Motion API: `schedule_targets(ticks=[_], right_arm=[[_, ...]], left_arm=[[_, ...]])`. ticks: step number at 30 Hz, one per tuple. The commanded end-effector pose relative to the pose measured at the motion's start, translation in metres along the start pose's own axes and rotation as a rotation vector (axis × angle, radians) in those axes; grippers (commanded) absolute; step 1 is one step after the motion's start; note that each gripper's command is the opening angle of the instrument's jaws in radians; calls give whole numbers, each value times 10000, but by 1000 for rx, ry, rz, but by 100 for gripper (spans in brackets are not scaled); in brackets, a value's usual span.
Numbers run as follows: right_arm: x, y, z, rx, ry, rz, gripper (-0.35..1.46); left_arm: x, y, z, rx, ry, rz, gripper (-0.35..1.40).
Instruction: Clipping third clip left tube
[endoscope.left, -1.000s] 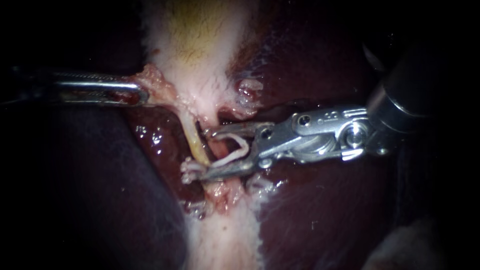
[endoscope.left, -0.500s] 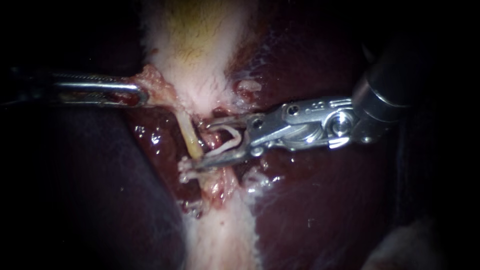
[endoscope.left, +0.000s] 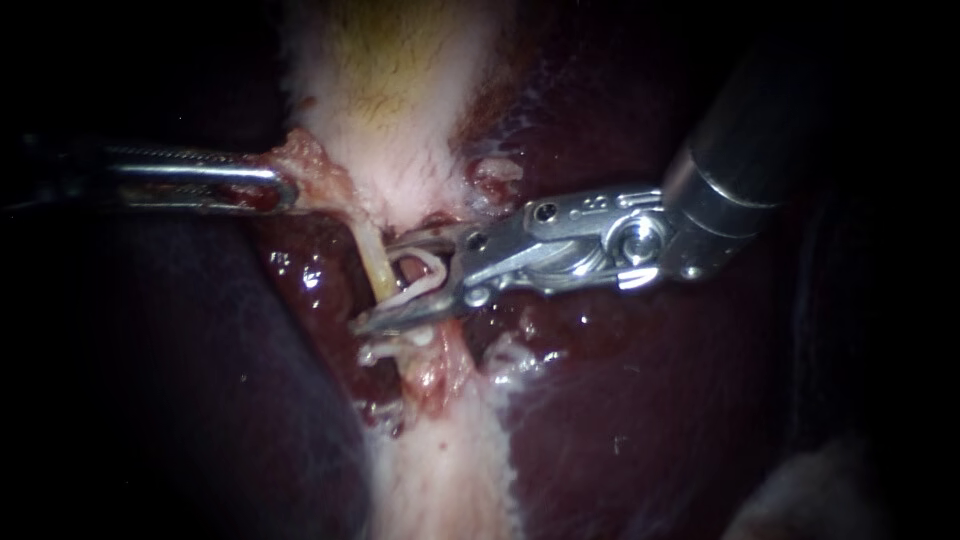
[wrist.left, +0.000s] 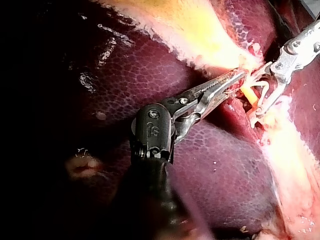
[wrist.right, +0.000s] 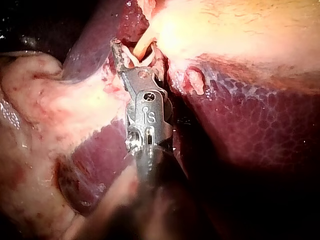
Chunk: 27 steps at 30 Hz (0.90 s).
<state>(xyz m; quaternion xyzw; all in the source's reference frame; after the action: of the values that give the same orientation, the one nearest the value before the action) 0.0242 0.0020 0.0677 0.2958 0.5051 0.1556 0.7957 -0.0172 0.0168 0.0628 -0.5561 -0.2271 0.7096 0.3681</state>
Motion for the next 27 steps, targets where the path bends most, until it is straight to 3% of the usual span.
schedule_targets(ticks=[1, 12, 21, 27], right_arm=[[0, 0, 1, 3, 6, -1, 50], [5, -4, 0, 75, 95, 38, 50], [14, -27, 5, 171, 175, 82, 50], [22, -42, 11, 218, 204, 98, 50]], left_arm=[[0, 0, 0, 0, 0, 0, -35], [-1, -1, 0, 0, 0, 0, -35], [-1, -2, 0, -1, 0, 0, -35], [-2, -3, 0, -1, 0, 0, -35]])
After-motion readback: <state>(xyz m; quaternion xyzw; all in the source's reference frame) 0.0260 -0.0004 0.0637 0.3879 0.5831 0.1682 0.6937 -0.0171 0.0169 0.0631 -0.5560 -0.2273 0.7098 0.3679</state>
